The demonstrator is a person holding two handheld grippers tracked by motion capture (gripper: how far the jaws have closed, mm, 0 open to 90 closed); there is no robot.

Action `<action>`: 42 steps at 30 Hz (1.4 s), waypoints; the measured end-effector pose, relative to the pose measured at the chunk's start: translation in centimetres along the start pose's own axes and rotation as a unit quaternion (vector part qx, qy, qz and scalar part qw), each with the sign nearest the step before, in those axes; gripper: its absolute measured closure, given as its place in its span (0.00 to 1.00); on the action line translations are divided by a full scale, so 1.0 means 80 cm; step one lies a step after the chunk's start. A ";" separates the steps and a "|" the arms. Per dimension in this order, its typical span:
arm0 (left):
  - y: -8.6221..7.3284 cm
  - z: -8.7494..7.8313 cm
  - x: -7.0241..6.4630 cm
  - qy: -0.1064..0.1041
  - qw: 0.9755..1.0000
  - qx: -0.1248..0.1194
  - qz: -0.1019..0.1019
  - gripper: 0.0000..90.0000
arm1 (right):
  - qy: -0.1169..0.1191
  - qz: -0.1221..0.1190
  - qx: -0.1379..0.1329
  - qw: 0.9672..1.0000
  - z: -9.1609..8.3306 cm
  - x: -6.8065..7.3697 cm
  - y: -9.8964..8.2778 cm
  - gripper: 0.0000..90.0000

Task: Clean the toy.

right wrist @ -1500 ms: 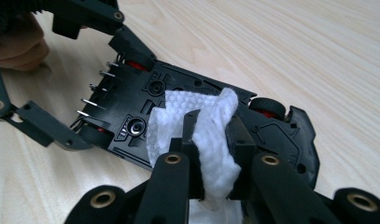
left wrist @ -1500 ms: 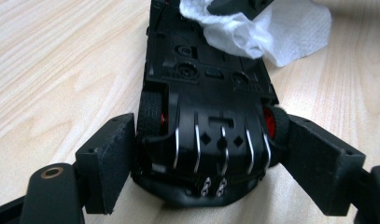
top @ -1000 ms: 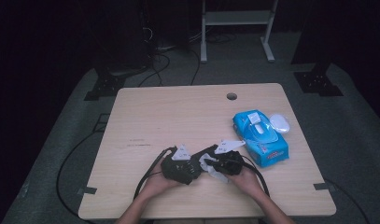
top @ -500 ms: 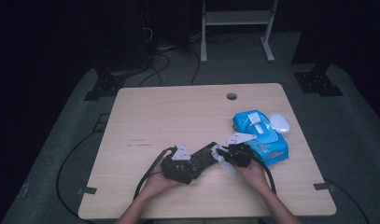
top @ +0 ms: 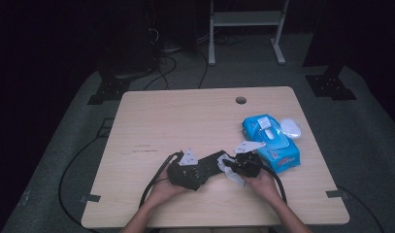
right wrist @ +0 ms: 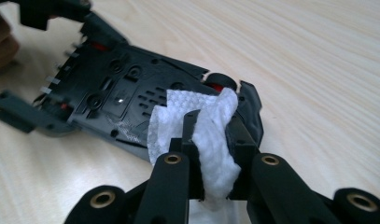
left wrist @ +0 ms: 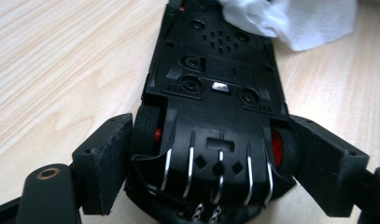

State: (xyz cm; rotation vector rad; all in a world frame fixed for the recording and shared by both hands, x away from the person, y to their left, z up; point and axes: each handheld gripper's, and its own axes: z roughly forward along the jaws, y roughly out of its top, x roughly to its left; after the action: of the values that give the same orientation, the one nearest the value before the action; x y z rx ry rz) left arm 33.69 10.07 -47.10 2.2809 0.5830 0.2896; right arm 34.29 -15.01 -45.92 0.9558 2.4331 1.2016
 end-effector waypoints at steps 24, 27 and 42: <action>0.000 0.001 -0.005 -0.021 0.999 0.005 0.028 0.26 | 0.006 -0.004 -0.017 1.000 0.001 0.002 0.009 0.89; 0.000 0.000 -0.005 -0.021 0.999 0.003 0.029 0.26 | 0.005 -0.021 -0.014 1.000 0.003 0.010 0.011 0.89; 0.001 -0.001 -0.004 -0.023 0.999 -0.003 0.028 0.26 | -0.012 -0.011 -0.012 1.000 -0.001 0.004 0.001 0.89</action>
State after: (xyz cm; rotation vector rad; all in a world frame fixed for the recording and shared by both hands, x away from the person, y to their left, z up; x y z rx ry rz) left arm 33.37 9.92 -47.00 2.2948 0.4950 0.2660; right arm 34.02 -14.78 -45.81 0.9304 2.3991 1.2020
